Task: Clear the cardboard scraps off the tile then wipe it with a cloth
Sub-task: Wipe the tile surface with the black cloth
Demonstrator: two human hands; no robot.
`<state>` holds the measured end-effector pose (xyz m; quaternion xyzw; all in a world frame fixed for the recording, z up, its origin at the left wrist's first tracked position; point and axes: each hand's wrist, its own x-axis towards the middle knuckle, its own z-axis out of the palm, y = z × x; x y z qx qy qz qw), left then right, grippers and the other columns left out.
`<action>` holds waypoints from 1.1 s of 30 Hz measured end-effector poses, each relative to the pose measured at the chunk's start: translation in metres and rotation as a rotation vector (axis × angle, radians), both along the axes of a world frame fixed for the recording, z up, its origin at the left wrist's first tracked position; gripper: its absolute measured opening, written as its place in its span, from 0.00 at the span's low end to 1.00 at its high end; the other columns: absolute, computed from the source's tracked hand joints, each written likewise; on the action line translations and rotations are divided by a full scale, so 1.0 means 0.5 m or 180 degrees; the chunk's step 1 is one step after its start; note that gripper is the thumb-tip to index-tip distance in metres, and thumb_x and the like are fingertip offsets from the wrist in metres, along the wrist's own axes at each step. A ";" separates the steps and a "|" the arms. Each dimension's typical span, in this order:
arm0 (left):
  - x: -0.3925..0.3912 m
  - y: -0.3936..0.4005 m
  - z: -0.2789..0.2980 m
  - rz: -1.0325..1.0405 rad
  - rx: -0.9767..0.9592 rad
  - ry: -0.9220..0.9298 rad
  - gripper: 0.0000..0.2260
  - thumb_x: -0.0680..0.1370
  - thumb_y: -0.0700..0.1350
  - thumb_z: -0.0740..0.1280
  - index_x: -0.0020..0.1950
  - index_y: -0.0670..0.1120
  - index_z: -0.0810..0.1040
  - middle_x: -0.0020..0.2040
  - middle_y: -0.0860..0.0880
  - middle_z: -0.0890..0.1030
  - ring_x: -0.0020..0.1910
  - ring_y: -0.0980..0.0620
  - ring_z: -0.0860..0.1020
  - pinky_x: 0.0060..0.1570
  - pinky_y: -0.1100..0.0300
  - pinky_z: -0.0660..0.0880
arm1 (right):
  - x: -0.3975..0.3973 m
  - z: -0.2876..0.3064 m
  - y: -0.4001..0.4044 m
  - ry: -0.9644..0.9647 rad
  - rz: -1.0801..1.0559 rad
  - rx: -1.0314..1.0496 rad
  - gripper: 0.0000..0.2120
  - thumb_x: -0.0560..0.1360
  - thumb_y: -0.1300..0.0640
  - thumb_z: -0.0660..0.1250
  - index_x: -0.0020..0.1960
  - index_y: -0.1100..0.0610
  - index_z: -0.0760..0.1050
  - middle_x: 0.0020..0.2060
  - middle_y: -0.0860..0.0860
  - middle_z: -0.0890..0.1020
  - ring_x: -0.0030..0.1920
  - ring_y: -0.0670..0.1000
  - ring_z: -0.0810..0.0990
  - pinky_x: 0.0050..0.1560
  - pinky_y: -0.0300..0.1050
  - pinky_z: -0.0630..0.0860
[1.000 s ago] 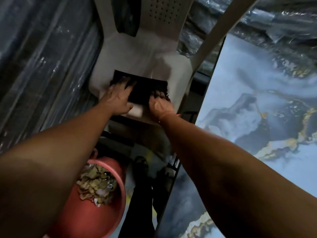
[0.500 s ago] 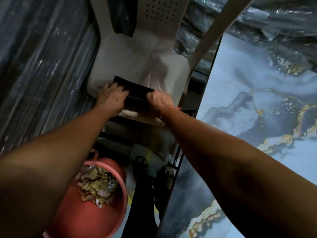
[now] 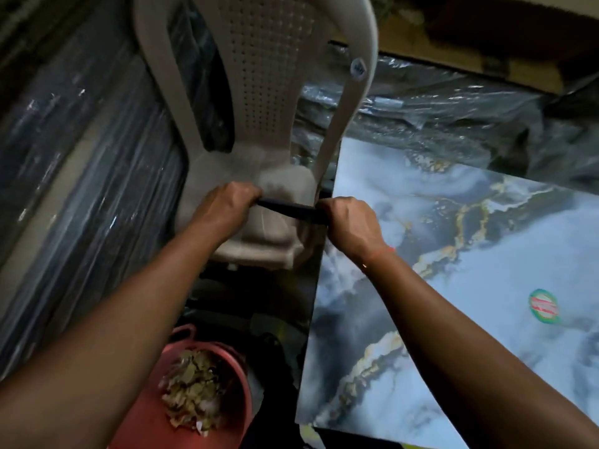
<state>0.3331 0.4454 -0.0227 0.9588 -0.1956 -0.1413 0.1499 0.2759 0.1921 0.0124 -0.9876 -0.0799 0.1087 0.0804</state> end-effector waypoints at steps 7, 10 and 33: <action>-0.138 -0.233 0.107 -0.0189 0.0059 -0.0673 0.22 0.80 0.41 0.47 0.70 0.41 0.72 0.81 0.42 0.63 0.80 0.42 0.63 0.59 0.39 0.76 | -0.188 0.061 -0.197 -0.0922 -0.0425 -0.0043 0.19 0.69 0.68 0.70 0.55 0.50 0.83 0.46 0.53 0.87 0.43 0.61 0.85 0.31 0.50 0.79; -0.233 -0.286 0.064 -0.0738 0.0321 -0.0573 0.24 0.78 0.38 0.50 0.67 0.37 0.78 0.69 0.37 0.78 0.70 0.38 0.77 0.50 0.42 0.83 | -0.306 0.024 -0.259 -0.1263 -0.0383 0.0147 0.22 0.65 0.70 0.73 0.56 0.54 0.84 0.51 0.53 0.87 0.45 0.59 0.87 0.30 0.51 0.81; -0.558 -0.413 -0.034 -0.0786 0.1030 -0.0253 0.20 0.78 0.37 0.52 0.67 0.36 0.73 0.80 0.33 0.62 0.80 0.34 0.60 0.79 0.44 0.57 | -0.555 -0.169 -0.339 0.0361 0.0522 0.0376 0.33 0.78 0.58 0.40 0.84 0.61 0.53 0.83 0.58 0.56 0.83 0.60 0.51 0.81 0.59 0.55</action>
